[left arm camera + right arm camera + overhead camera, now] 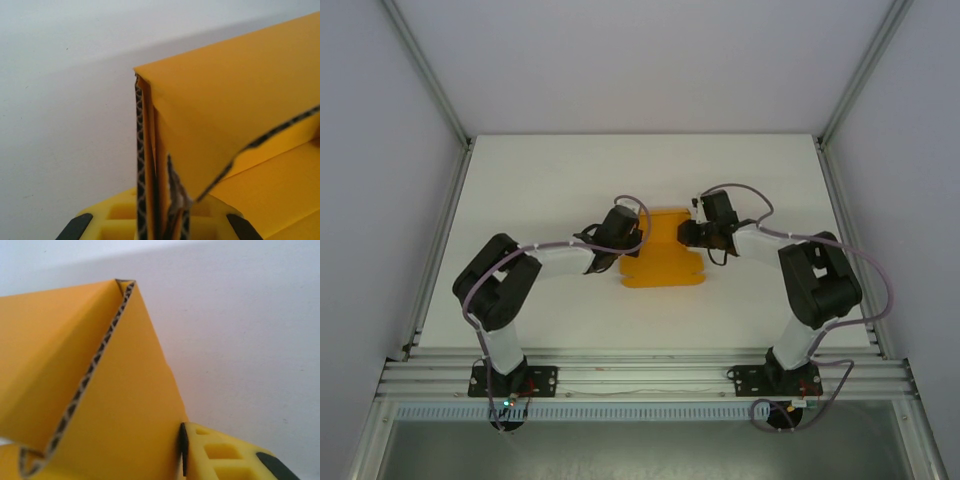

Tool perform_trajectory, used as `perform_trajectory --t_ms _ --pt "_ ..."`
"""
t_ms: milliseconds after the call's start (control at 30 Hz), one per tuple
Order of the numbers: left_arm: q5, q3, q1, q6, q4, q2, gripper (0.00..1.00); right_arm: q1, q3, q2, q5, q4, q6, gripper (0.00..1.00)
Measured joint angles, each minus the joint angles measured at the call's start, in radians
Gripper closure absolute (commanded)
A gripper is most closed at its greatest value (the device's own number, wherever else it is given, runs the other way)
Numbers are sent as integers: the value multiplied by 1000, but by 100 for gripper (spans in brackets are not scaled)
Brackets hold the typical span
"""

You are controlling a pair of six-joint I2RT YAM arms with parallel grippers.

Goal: Assemble paper box

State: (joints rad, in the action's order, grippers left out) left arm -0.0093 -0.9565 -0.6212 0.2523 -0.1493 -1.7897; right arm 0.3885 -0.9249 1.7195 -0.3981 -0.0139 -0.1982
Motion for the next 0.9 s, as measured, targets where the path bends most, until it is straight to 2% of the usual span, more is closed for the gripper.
perform_trajectory --t_ms 67,200,467,900 --pt "0 0 -4 -1 -4 6 100 10 -9 2 55 -6 -5 92" --pt "0 0 -13 -15 -10 15 100 31 -25 2 160 -39 -8 100" --pt "1 0 -34 -15 -25 15 100 67 -93 24 332 -168 -103 100" --pt "21 0 -57 -10 -46 17 100 163 -329 169 675 -535 -449 100"
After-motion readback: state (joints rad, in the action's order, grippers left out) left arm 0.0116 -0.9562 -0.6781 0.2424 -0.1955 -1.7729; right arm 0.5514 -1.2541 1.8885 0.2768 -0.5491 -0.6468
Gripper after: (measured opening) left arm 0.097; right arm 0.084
